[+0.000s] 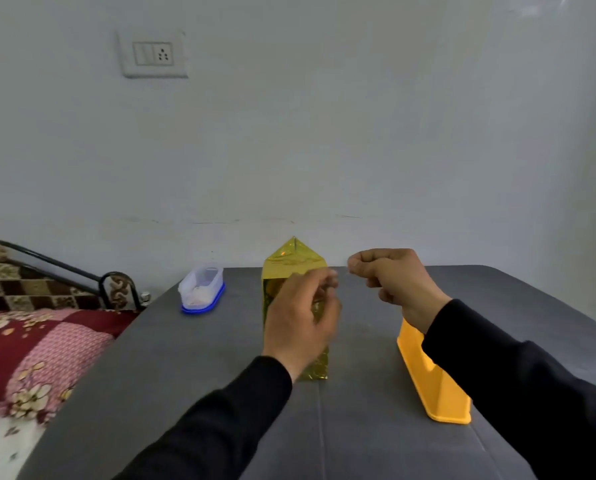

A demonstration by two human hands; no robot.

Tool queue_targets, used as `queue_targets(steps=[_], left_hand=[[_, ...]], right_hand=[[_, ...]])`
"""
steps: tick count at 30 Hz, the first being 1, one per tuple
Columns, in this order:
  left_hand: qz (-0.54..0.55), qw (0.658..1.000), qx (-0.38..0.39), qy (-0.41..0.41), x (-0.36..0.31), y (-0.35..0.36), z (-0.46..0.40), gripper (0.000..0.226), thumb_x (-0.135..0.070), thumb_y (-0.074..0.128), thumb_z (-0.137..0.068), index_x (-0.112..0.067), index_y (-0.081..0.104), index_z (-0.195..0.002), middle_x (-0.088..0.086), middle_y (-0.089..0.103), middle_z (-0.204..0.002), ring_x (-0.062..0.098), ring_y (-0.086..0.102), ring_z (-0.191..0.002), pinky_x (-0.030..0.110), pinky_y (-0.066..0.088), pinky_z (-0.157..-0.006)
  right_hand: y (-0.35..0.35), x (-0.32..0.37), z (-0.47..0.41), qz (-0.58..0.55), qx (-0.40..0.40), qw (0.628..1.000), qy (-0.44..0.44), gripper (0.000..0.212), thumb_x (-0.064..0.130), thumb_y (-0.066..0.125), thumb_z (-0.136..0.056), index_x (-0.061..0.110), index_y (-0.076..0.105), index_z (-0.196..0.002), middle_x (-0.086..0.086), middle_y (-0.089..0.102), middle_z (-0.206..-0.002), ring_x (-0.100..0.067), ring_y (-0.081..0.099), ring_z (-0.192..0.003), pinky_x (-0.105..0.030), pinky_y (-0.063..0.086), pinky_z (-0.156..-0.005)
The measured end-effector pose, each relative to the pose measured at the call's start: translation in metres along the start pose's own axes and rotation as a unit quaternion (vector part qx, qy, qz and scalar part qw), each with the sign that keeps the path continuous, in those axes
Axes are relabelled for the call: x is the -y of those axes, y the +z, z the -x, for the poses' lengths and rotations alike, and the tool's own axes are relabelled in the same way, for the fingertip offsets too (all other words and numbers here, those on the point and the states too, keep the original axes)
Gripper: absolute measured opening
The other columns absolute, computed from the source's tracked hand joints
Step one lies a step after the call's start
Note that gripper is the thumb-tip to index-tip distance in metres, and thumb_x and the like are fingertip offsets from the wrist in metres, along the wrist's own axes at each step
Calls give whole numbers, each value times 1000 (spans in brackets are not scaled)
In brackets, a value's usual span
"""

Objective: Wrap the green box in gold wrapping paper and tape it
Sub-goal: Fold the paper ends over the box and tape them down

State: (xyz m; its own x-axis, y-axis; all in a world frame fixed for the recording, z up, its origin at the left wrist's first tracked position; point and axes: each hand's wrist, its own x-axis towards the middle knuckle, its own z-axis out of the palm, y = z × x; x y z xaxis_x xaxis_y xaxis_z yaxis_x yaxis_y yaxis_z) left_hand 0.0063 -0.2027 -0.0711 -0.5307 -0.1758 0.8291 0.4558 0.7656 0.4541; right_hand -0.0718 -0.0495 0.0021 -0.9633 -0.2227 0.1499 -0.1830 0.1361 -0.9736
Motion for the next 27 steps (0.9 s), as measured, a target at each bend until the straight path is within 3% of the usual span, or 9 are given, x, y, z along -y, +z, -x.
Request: queue_targets(steps=[5,8,10,12,14,16,18,22,27], left_hand=[[-60,996,-60,-36,19,-39,-47,23,-18,61,-94,-24,62,-116,-12,65,-102,10,54,-99,29,50,-80],[-50,984,-24,-168,35,-45,-65,34,-23,63,-93,-23,58,-127,-8,60,-122,16,49,-117,29,41,-92],[-10,961,16,-277,43,-48,-70,47,-29,64,-94,-22,51,-138,-3,52,-137,14,51,-119,28,40,-94],[73,925,60,-367,45,-49,-68,54,-34,64,-96,-20,46,-144,-2,49,-142,10,57,-111,25,43,-89],[121,901,82,-409,45,-49,-63,43,-38,61,-98,-18,54,-135,0,56,-137,17,57,-117,28,43,-88],[159,885,61,-432,43,-47,-59,14,-36,57,-101,-23,62,-103,3,64,-115,21,57,-111,31,42,-86],[175,879,53,-440,39,-45,-57,18,-34,55,-102,-29,55,-85,-1,60,-99,20,54,-101,32,40,-88],[174,884,54,-431,36,-44,-56,18,-33,54,-102,-28,56,-85,1,60,-102,18,55,-95,31,43,-79],[182,881,58,-433,39,-46,-55,19,-35,55,-102,-28,56,-85,2,60,-101,20,55,-96,36,43,-89]], right_hand=[[29,17,-17,8,10,999,47,4,19,83,-86,17,80,-86,-6,67,-86,-19,49,-72,-25,39,-50],[41,27,-25,28,9,998,47,3,20,81,-88,17,79,-89,-6,70,-96,-18,49,-73,-24,41,-51],[46,33,-29,49,12,998,38,1,19,79,-88,17,79,-88,-7,69,-97,-18,49,-73,-25,41,-51],[49,37,-31,67,16,997,30,1,16,78,-88,16,78,-88,-7,67,-96,-19,48,-72,-25,40,-50],[49,39,-34,81,24,996,27,5,11,76,-88,15,78,-88,-7,68,-95,-20,46,-70,-24,39,-49],[48,40,-37,101,37,994,28,11,6,73,-85,15,79,-88,-6,69,-94,-19,45,-68,-23,38,-47],[49,41,-42,125,42,991,39,12,6,73,-82,13,79,-90,-9,71,-95,-19,43,-67,-22,36,-46],[52,39,-47,150,52,985,65,15,14,78,-81,5,77,-93,-13,77,-99,-15,40,-57,-20,34,-44],[56,36,-47,180,61,980,52,16,12,81,-74,2,77,-85,-5,69,-71,-16,39,-53,-18,30,-41]])
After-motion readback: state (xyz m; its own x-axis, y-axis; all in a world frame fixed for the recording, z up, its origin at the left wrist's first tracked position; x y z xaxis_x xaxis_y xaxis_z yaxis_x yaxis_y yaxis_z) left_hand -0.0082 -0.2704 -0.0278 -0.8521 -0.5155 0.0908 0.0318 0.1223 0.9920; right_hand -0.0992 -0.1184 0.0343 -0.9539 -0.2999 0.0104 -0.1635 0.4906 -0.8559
